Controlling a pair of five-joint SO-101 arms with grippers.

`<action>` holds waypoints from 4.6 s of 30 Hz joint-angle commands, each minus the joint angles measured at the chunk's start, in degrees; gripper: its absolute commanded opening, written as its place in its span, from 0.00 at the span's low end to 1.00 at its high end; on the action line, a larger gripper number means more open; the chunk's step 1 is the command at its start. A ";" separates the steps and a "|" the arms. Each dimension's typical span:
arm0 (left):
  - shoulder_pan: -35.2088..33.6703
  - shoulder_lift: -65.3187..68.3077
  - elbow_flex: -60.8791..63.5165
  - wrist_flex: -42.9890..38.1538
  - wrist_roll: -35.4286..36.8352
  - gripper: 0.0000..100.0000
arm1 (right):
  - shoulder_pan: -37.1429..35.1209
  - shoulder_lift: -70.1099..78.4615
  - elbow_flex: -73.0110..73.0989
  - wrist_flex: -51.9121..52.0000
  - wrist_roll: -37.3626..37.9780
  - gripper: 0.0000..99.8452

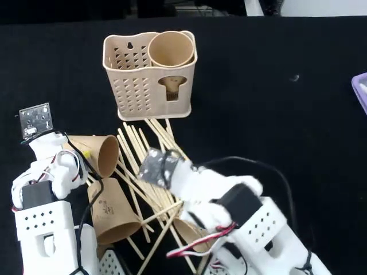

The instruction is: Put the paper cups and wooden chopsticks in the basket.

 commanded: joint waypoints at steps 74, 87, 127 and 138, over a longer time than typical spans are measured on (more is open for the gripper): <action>-0.66 -0.70 -0.31 -0.88 -0.26 0.22 | 37.98 24.84 -12.35 -8.53 19.34 0.17; -0.66 -0.70 -0.31 -0.79 -0.26 0.22 | 41.67 22.64 -32.66 3.69 19.08 0.01; -0.66 -0.70 0.13 -0.79 -0.35 0.22 | 31.38 66.68 -107.21 -9.32 -27.25 0.01; -0.66 -0.70 0.40 -0.88 -0.35 0.22 | 29.54 76.18 -109.93 -9.05 -33.41 0.01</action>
